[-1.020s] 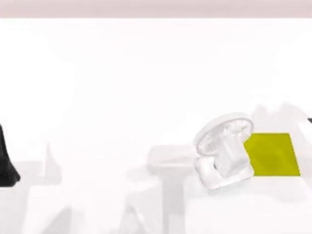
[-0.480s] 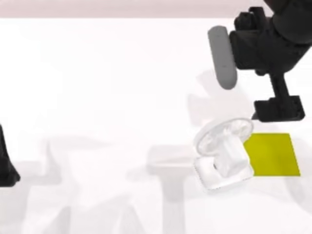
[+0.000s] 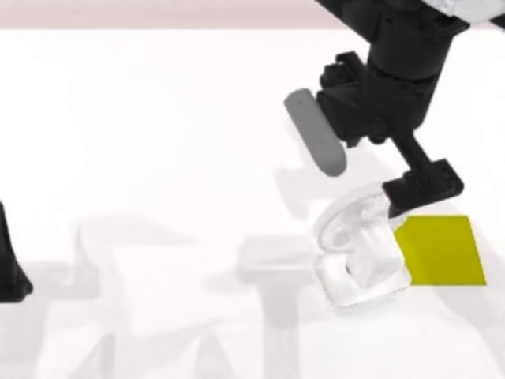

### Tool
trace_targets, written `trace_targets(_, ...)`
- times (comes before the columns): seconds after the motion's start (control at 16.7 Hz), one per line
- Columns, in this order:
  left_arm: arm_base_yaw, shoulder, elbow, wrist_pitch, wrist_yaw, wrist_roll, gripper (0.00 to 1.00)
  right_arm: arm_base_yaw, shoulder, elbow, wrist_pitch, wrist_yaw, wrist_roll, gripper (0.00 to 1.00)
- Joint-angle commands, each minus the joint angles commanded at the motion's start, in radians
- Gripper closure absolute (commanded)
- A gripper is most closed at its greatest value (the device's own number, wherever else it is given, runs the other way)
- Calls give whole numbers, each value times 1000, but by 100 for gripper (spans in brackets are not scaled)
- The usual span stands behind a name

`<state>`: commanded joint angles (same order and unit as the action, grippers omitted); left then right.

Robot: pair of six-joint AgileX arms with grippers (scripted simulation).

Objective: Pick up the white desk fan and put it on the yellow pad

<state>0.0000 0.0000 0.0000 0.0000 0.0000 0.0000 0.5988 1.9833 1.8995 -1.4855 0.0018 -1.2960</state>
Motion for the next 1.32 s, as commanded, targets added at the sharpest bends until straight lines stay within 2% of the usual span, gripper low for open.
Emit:
trace_targets(0.3,0,0,0,0,0,0,0,-2,-3,-20,19,0,-1,0)
trace_targets(0.72,0,0,0,0,0,0,0,2,-11,-211,200,0,2,0)
trace_targets(0.96,0,0,0,0,0,0,0,2,-11,-214,203,0,2,0)
trace_targets(1.32,0,0,0,0,0,0,0,2,-11,-214,203,0,2,45)
